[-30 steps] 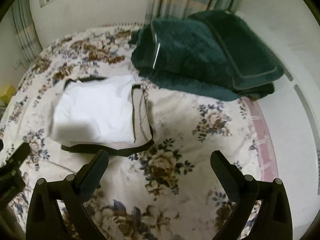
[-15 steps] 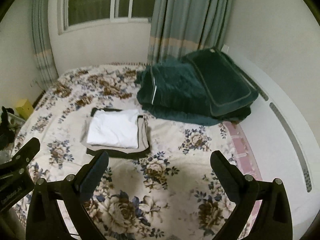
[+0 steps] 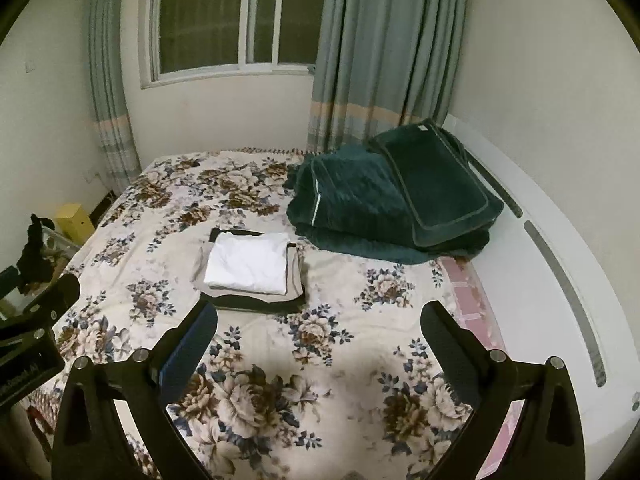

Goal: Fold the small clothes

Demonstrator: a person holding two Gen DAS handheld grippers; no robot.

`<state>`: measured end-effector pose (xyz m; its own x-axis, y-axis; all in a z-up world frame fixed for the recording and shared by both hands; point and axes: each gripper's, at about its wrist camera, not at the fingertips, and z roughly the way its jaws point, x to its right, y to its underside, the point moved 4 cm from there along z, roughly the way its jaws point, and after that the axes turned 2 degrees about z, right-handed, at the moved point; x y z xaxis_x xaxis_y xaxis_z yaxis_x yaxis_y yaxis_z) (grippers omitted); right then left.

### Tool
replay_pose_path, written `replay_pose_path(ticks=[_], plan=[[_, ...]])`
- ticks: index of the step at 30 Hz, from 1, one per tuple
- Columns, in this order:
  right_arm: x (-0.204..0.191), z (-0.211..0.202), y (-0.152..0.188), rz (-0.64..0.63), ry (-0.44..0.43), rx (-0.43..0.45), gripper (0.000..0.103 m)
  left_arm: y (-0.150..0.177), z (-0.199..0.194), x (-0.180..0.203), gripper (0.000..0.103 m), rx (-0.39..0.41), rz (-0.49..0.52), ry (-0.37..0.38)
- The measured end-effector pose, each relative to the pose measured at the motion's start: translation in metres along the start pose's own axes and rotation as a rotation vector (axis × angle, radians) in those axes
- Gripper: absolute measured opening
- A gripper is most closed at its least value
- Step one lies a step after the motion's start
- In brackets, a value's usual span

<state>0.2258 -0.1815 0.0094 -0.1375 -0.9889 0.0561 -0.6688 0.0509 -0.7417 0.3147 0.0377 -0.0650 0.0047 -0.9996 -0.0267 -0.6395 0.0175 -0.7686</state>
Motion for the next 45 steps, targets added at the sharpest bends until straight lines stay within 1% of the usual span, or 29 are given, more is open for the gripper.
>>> replay_pose_path(ticks=[3,6,12,21,45], plan=[[0.004,-0.024,-0.002,0.009,-0.011,0.023,0.103,0.000,-0.014,-0.002,0.103,0.015,0.001,-0.009],[0.008,-0.039,-0.006,0.005,-0.013,0.041,0.103,0.001,-0.024,-0.003,0.103,0.017,0.004,-0.008],[0.009,-0.055,-0.007,-0.004,-0.032,0.044,0.103,0.002,-0.037,-0.004,0.103,0.029,0.000,0.004],[0.012,-0.053,-0.011,-0.015,-0.051,0.049,0.103,0.007,-0.048,0.000,0.103,0.037,0.013,0.014],[0.015,-0.059,-0.009,-0.017,-0.052,0.056,0.103,0.006,-0.049,0.000,0.103,0.041,0.016,0.020]])
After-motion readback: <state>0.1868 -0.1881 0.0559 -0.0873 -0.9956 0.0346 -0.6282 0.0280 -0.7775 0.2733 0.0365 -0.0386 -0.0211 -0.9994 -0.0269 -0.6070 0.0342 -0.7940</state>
